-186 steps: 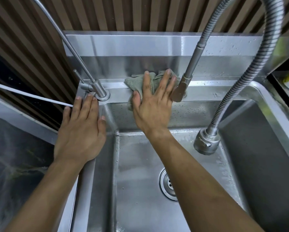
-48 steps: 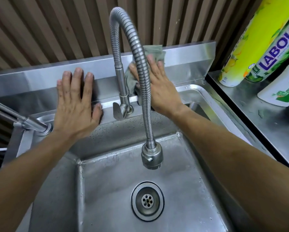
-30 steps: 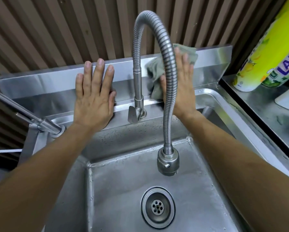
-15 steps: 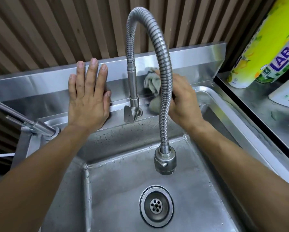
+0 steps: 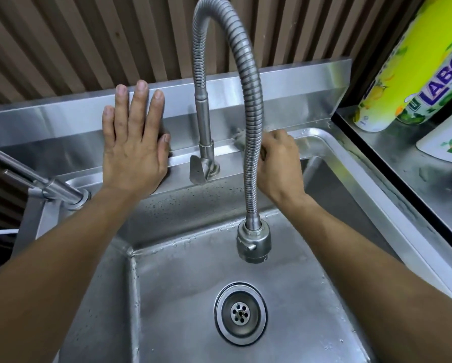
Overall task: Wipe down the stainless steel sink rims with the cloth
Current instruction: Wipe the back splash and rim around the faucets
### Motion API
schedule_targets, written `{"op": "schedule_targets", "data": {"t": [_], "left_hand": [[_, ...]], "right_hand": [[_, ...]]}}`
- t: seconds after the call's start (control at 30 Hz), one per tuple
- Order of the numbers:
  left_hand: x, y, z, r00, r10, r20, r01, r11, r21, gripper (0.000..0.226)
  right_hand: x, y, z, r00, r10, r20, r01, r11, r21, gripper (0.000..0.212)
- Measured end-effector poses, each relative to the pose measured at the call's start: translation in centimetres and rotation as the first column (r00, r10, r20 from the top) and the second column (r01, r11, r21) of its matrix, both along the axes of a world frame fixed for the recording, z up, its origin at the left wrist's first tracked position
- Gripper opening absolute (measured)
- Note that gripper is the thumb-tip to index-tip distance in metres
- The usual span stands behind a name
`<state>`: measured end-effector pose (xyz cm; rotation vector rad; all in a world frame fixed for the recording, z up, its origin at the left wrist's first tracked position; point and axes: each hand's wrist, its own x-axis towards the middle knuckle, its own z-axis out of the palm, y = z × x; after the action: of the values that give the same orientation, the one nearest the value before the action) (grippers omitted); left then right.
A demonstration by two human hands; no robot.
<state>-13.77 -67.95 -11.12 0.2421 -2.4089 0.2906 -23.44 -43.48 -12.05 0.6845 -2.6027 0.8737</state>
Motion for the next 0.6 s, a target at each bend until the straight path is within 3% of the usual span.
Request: {"op": "schedule_targets", "data": {"t": [0.07, 0.1, 0.2, 0.27, 0.33, 0.43, 0.53, 0.6], "left_hand": [[0.0, 0.2, 0.1, 1.0, 0.002, 0.008, -0.002, 1.0, 0.011, 0.069], [0.0, 0.2, 0.1, 1.0, 0.002, 0.012, -0.002, 1.0, 0.013, 0.069], [0.1, 0.1, 0.2, 1.0, -0.002, 0.011, 0.002, 1.0, 0.005, 0.067], [0.3, 0.1, 0.3, 1.0, 0.001, 0.021, -0.001, 1.0, 0.014, 0.067], [0.5, 0.2, 0.2, 1.0, 0.001, 0.029, -0.002, 1.0, 0.013, 0.067], [0.5, 0.1, 0.3, 0.999, 0.012, 0.034, -0.011, 1.0, -0.01, 0.066], [0.6, 0.2, 0.3, 0.999, 0.02, 0.039, -0.02, 1.0, -0.02, 0.067], [0.8, 0.1, 0.5, 0.998, 0.009, 0.059, -0.007, 1.0, -0.025, 0.07]], "right_hand": [[1.0, -1.3, 1.0, 0.984, 0.154, 0.094, -0.12, 0.948, -0.294, 0.02], [1.5, -1.9, 1.4, 0.964, 0.246, 0.097, -0.201, 0.92, -0.335, 0.016], [1.0, -3.5, 1.5, 0.912, 0.411, 0.017, -0.407, 0.908, -0.094, 0.017], [0.1, -2.8, 1.8, 0.901, 0.415, -0.125, -0.385, 0.899, 0.206, 0.034], [-0.5, -0.7, 2.3, 0.845, 0.518, -0.135, -0.439, 0.814, 0.38, 0.052], [-1.6, 2.5, 2.5, 0.767, 0.637, -0.076, -0.527, 0.694, 0.491, 0.054], [-2.0, 2.8, 1.9, 0.667, 0.732, -0.137, -0.582, 0.627, 0.517, 0.054], [-2.0, 3.0, 1.3, 0.632, 0.773, -0.064, -0.611, 0.547, 0.573, 0.059]]}}
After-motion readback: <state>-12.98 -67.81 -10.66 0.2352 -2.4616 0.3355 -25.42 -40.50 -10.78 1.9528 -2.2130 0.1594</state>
